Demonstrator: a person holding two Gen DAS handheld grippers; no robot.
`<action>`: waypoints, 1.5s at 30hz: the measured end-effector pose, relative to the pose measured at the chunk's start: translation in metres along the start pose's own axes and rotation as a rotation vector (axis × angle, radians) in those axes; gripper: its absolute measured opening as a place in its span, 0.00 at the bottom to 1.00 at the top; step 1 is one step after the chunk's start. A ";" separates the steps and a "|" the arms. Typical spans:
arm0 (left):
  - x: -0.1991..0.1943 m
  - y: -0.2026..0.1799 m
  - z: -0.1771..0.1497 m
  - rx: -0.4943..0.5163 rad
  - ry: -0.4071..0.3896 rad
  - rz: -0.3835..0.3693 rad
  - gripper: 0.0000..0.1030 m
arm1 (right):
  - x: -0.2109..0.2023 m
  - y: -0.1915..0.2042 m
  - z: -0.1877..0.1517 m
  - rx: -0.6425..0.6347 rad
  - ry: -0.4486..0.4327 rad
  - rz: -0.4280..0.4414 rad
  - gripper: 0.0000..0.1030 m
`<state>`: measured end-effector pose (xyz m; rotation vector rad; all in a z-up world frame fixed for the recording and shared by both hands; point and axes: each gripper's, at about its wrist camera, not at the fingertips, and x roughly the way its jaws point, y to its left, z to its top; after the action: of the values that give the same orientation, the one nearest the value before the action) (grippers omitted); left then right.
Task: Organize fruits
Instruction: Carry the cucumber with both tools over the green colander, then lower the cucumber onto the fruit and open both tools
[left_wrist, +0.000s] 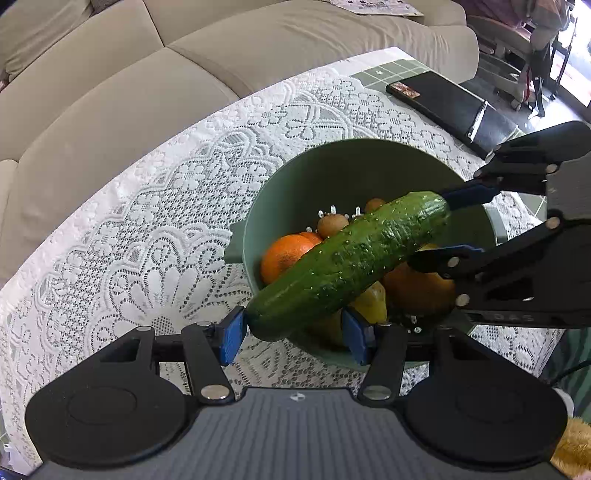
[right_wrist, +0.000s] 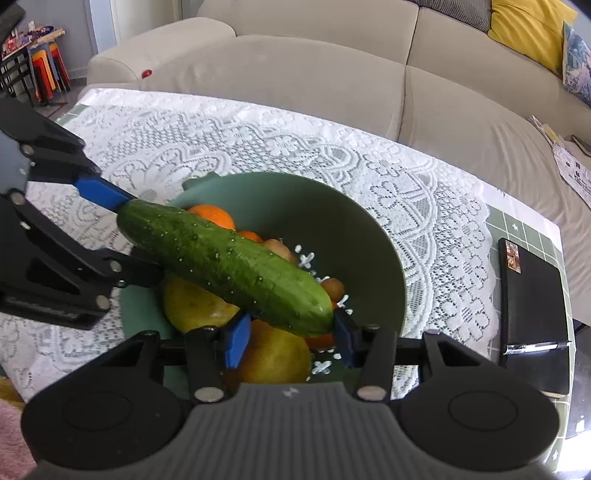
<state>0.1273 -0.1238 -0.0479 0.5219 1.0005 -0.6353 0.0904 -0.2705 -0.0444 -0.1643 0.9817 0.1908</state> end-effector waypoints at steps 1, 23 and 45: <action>0.000 0.001 0.001 -0.010 -0.003 -0.008 0.59 | 0.003 0.000 0.001 -0.001 0.009 -0.012 0.45; 0.005 0.001 0.006 -0.148 -0.034 -0.103 0.39 | 0.018 -0.007 0.017 0.109 -0.024 -0.051 0.44; -0.015 -0.006 0.002 -0.123 -0.084 -0.028 0.51 | -0.019 -0.003 0.000 0.177 -0.053 -0.080 0.56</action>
<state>0.1185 -0.1263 -0.0345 0.3705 0.9626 -0.6117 0.0804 -0.2747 -0.0286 -0.0365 0.9325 0.0344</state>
